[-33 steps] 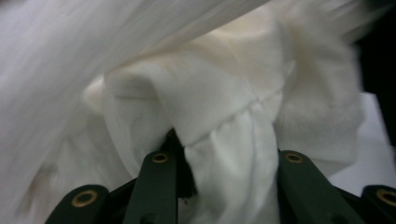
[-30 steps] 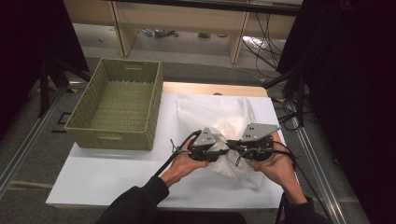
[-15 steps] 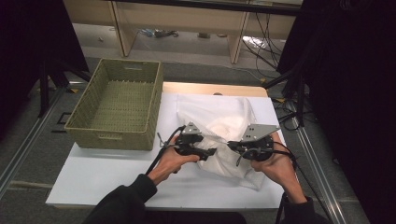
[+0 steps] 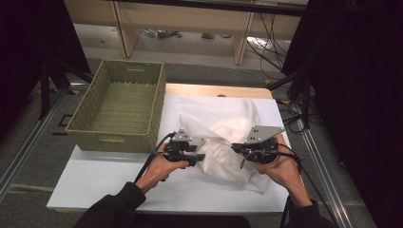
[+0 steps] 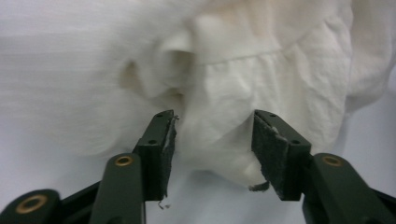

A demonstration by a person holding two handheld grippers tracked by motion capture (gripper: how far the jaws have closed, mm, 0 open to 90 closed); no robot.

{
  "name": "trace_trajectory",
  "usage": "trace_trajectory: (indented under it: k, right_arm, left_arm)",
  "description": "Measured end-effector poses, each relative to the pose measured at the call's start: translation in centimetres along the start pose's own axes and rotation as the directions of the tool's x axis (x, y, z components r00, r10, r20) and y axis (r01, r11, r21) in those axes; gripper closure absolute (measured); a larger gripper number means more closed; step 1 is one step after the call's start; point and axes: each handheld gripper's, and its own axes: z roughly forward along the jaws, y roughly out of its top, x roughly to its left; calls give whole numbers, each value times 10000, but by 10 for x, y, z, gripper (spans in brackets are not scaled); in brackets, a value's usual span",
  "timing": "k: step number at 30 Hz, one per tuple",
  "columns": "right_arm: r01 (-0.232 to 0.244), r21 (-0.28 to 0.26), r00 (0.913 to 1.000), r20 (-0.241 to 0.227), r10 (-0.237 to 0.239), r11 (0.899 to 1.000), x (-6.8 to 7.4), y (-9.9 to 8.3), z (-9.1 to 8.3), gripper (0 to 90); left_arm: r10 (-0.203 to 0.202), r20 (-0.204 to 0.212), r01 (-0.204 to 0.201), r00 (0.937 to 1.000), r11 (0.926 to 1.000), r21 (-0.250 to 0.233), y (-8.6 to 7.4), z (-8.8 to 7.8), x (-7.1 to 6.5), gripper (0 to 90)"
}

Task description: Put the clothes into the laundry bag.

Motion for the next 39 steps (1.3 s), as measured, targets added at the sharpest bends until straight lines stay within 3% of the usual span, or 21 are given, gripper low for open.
trace_trajectory:
  k: [2, 5, 7, 9, 12, 15, 16, 17, 20, 21, 23, 24, 26, 28, 30, 32, 33, 35, 36, 39]
  right_arm:
    - [-52, 14, 10000, -5, 52, 10000, 0, 0, 0, 900]
    - [-17, 35, 10000, 6, 17, 10000, 1, 1, 0, 900]
    - [-33, 14, 10000, -61, 33, 10000, 2, 0, 0, 900]
    - [105, -28, 9999, -122, -105, 9999, 1, 1, 0, 900]
    - [212, -35, 9995, -238, -213, 9998, 2, 2, -1, 900]
    - [207, 6, 9994, -277, -207, 9998, 5, 2, -1, 900]
    - [227, 15, 9993, -301, -227, 9997, 5, 1, 0, 900]
    - [222, 119, 9995, -241, -219, 9997, 5, 0, 1, 900]
    - [72, 217, 9996, -265, -67, 9997, 2, -4, 3, 900]
    - [79, 185, 9998, -206, -75, 9998, 1, -5, 4, 900]
    - [129, 128, 9997, -226, -126, 9998, 1, -4, 3, 900]
    - [93, 133, 9998, -202, -90, 9999, 1, -4, 2, 900]
    - [183, 81, 9997, -178, -181, 9998, 0, -3, 2, 900]
    - [189, 71, 9997, -161, -188, 9998, 0, -2, 2, 900]
    - [160, 58, 9998, -155, -159, 9999, 0, -2, 2, 900]
    - [89, 98, 9998, -187, -87, 9999, 1, -2, 2, 900]
    - [73, 104, 9998, -184, -71, 9999, 1, -2, 2, 900]
    - [60, 99, 9998, -186, -58, 9999, 1, -1, 3, 900]
    - [49, 95, 9998, -182, -47, 9999, 1, -2, 2, 900]
    - [60, 73, 9999, -158, -59, 10000, 0, -2, 2, 900]
  left_arm:
    - [171, -126, -170, 9998, 9998, 137, 3, 12, -4, 507]
    - [21, 240, -15, 9997, 9997, -238, 10, 29, -9, 751]
    - [-13, 381, 38, 9993, 9978, -658, 19, 34, -18, 842]
    - [154, 535, -105, 9985, 9958, -913, 28, 35, -27, 853]
    - [330, 405, -279, 9986, 9921, -1226, 40, 45, -34, 854]
    - [-444, -22, 438, 9990, 9924, -1151, 35, 63, -17, 848]
    - [-912, 69, 914, 9958, 9884, -1210, 31, 65, -12, 836]
    - [-1234, 307, 1264, 9919, 9832, -1317, 29, 64, -8, 816]
    - [-841, 367, 877, 9958, 9899, -1111, 27, 46, -6, 718]
    - [-803, 291, 830, 9963, 9908, -1071, 27, 39, -4, 659]
    - [-594, -336, 562, 9977, 9945, -883, 28, 20, 0, 521]
    - [-484, -555, 430, 9973, 9946, -946, 27, 10, 2, 503]
    - [-733, -215, 701, 9971, 9898, -1237, 25, -10, 10, 483]
    - [-713, -357, 662, 9968, 9895, -1282, 21, -26, 18, 572]
    - [-878, -639, 802, 9941, 9903, -1132, 14, -32, 26, 661]
    - [-650, -1312, 563, 9892, 9960, -690, 7, -28, 28, 751]
    - [-397, -1264, 356, 9912, 9988, -347, 4, -24, 27, 764]
    - [100, -1454, -67, 9893, 9997, 227, -1, -12, 21, 775]
    - [253, -1680, -169, 9855, 9985, 512, -2, -5, 19, 769]
    - [401, -1957, -229, 9798, 9957, 895, -3, 12, 20, 718]
